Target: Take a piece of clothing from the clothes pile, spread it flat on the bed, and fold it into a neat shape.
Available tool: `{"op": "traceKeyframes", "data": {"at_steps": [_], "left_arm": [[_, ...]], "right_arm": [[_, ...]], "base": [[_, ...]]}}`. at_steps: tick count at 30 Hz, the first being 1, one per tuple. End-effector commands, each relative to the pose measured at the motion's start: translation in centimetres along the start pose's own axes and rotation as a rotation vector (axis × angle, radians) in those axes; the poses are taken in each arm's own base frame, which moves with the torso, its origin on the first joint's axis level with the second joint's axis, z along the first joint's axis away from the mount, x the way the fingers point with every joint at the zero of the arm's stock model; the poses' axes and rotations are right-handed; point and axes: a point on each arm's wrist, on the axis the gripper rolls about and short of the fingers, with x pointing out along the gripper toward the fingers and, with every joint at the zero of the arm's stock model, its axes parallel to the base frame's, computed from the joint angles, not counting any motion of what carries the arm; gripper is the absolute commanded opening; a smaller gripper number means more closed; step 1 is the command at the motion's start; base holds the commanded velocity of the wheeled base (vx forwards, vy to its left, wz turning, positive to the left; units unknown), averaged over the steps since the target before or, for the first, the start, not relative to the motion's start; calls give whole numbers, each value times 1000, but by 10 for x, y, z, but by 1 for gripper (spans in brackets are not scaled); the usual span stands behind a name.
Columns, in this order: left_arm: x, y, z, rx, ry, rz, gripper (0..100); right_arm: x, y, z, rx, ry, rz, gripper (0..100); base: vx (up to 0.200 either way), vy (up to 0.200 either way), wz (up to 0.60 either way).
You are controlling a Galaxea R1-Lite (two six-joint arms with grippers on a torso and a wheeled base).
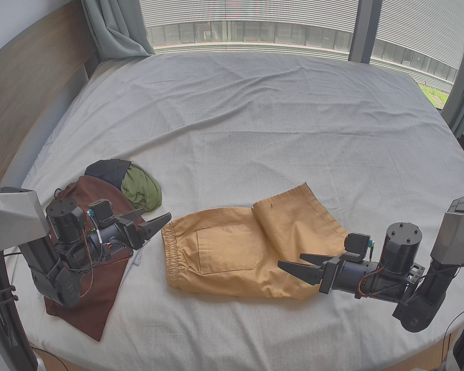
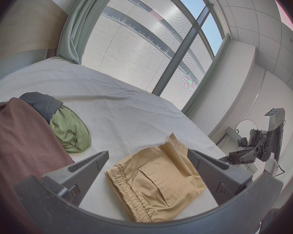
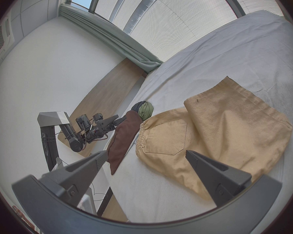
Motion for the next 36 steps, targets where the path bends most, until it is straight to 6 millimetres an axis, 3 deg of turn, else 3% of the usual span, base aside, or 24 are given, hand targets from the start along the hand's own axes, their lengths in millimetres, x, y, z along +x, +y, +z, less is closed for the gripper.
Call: {"op": "traceKeyframes", "data": {"at_steps": [1,14,36], "left_arm": [[0,-2,-4,-20,14,-3,100],[-7,-14,-30,-179,126,-20,100],[41,15,-51,-239,98,-10,100]], "right_arm": [[-1,-1,3,-1,-12,-5,100],[-1,-5,0,4,-1,-14,100],[3,-7,0,4,-4,-15,100]], "base": [[0,0,0],[0,0,0],[0,0,0]]}}
